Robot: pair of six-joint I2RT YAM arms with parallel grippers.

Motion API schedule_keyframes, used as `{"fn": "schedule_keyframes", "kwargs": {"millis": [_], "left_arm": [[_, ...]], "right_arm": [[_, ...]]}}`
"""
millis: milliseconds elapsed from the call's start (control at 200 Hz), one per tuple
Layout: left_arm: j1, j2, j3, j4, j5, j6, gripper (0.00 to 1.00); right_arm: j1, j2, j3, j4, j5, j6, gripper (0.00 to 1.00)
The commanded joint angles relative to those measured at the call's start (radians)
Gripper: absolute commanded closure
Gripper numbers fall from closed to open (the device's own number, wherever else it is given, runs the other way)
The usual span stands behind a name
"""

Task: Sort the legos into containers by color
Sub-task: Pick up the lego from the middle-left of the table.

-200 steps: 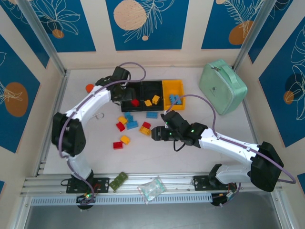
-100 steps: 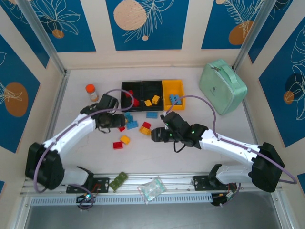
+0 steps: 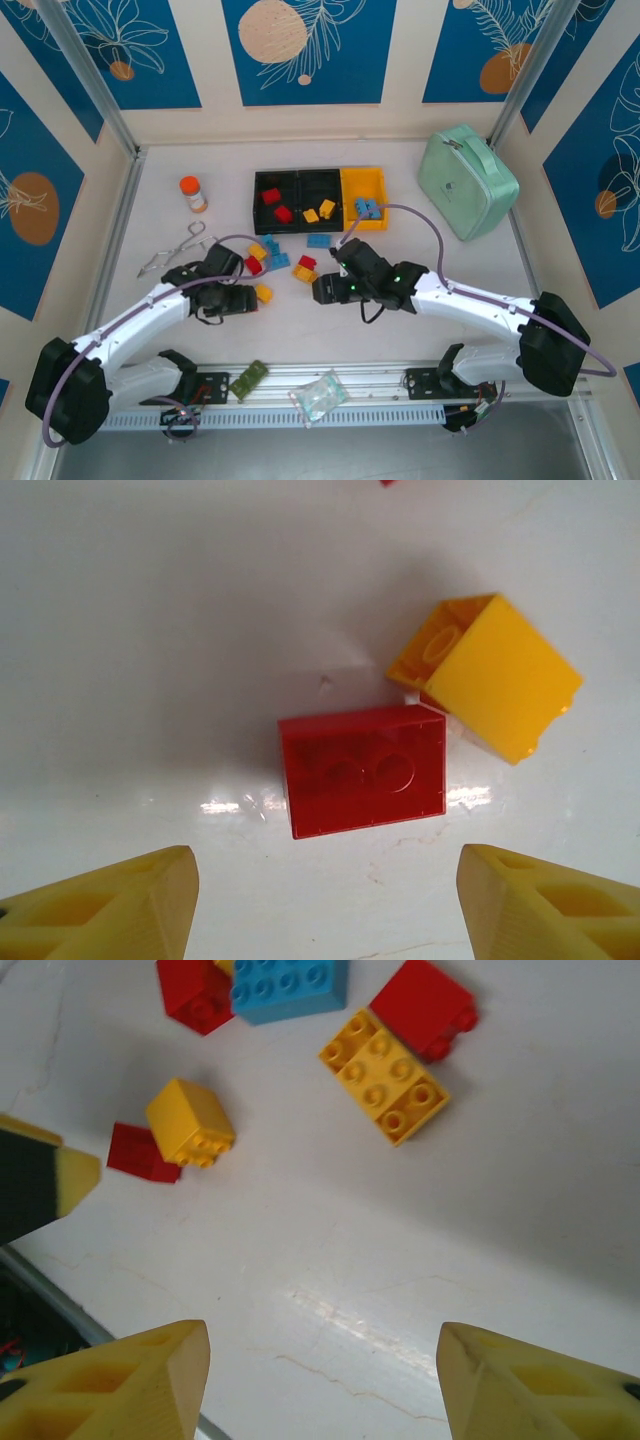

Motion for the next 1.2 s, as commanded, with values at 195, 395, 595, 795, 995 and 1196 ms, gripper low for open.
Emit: {"fn": "schedule_keyframes", "kwargs": {"millis": [195, 395, 595, 795, 995, 1196], "left_arm": [[-0.046, 0.100, 0.001, 0.094, -0.029, -0.038, 0.29], [-0.053, 0.178, 0.009, 0.137, -0.055, -0.039, 0.29], [-0.057, 0.217, 0.013, 0.151, -0.091, -0.038, 0.38], [-0.057, 0.204, 0.019, 0.131, -0.100, -0.029, 0.49], [-0.057, 0.134, 0.028, 0.058, -0.115, -0.028, 0.51], [-0.047, 0.045, 0.093, -0.015, -0.134, -0.005, 0.51]], "right_arm": [[0.059, 0.035, 0.003, 0.041, -0.046, -0.027, 0.38], [0.059, 0.039, 0.006, 0.033, -0.032, -0.027, 0.38], [0.059, 0.053, 0.007, 0.033, -0.030, -0.020, 0.38], [0.059, 0.063, 0.009, 0.036, -0.030, -0.018, 0.38], [0.056, 0.062, 0.015, 0.033, -0.034, -0.025, 0.38], [0.043, 0.056, 0.024, 0.039, -0.046, -0.035, 0.38]]}}
